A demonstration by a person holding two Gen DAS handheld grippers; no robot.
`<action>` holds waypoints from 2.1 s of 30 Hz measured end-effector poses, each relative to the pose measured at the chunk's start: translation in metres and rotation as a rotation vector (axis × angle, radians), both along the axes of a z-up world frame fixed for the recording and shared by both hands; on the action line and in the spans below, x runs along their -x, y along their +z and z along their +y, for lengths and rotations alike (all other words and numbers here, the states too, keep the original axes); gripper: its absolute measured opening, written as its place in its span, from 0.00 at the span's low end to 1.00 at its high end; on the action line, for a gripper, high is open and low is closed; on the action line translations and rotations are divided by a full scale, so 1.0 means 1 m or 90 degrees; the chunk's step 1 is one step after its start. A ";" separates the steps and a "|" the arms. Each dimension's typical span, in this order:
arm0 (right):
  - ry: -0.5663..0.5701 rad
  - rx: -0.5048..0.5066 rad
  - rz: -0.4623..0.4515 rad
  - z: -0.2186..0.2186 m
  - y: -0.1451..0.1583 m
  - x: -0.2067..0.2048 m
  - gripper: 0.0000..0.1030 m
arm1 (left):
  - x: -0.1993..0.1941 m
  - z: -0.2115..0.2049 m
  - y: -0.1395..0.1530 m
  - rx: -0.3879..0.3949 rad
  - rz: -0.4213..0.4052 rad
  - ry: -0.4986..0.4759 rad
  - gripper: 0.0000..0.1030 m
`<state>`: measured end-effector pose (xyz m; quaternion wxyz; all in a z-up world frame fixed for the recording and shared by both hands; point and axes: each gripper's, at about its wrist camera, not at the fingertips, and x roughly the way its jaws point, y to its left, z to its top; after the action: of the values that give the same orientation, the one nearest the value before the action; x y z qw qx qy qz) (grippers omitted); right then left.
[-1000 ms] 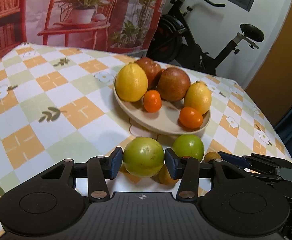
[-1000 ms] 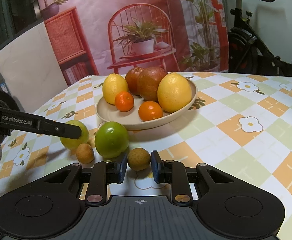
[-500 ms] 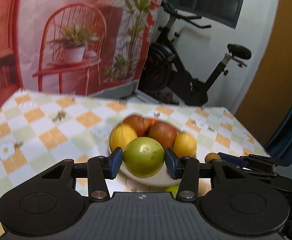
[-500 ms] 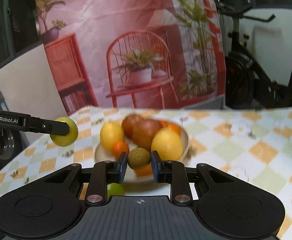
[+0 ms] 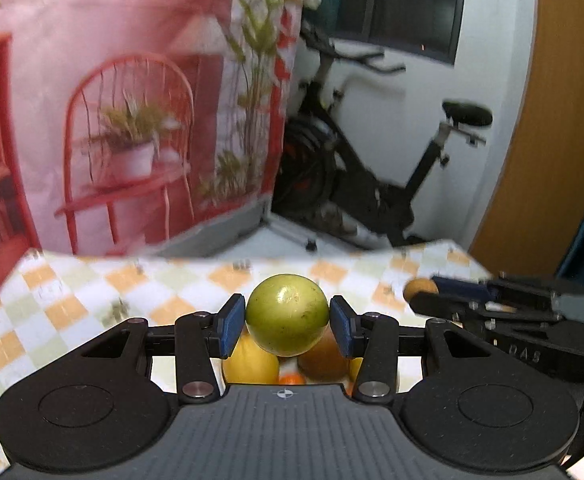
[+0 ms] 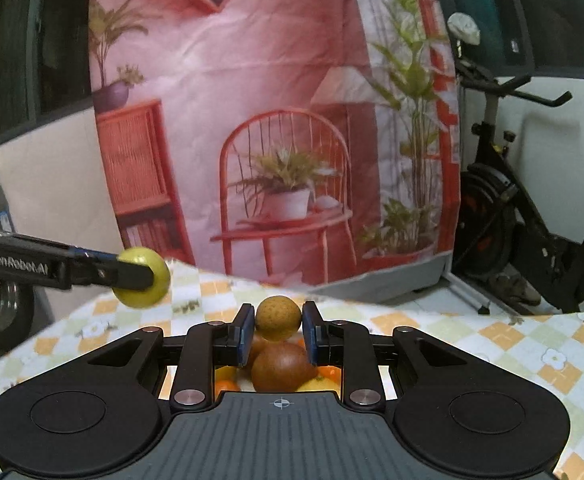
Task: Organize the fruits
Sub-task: 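Lift both fruits and carry them over the plate with both grippers, then lower the pale green and brown fruits onto the plate with both grippers, then open both grippers to release the fruits on the plate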
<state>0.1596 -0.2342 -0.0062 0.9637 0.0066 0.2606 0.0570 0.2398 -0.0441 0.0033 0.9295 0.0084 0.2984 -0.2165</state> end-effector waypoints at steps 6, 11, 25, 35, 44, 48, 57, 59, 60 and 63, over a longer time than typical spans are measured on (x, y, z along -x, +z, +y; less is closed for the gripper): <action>0.007 -0.005 0.062 0.004 -0.024 -0.015 0.23 | -0.006 -0.002 -0.042 -0.038 0.075 -0.023 0.48; 0.012 -0.017 0.122 0.007 -0.037 -0.032 0.23 | -0.014 -0.001 -0.063 -0.052 0.114 -0.036 0.48; 0.019 -0.051 0.199 0.008 -0.059 -0.050 0.23 | -0.022 -0.010 -0.083 -0.075 0.143 -0.073 0.48; 0.020 -0.061 0.214 0.007 -0.064 -0.051 0.23 | -0.024 -0.007 -0.082 -0.067 0.141 -0.069 0.48; 0.019 -0.062 0.225 0.008 -0.069 -0.053 0.23 | -0.023 0.010 -0.070 -0.020 0.128 -0.036 0.48; 0.019 -0.060 0.227 0.009 -0.069 -0.053 0.23 | -0.024 0.014 -0.066 -0.012 0.120 -0.015 0.48; 0.021 -0.052 0.238 0.015 -0.072 -0.059 0.23 | -0.026 0.026 -0.061 -0.005 0.104 0.037 0.48; 0.017 -0.056 0.239 0.015 -0.072 -0.059 0.26 | -0.026 0.028 -0.060 -0.002 0.103 0.044 0.48; 0.016 -0.056 0.237 0.015 -0.072 -0.059 0.28 | -0.025 0.028 -0.060 -0.002 0.102 0.046 0.48; 0.014 -0.054 0.226 0.014 -0.069 -0.056 0.29 | -0.024 0.030 -0.058 -0.002 0.099 0.050 0.48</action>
<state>0.2160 -0.2201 -0.0750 0.9007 0.0542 0.4243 0.0763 0.2636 -0.0145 -0.0552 0.9112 -0.0190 0.3702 -0.1797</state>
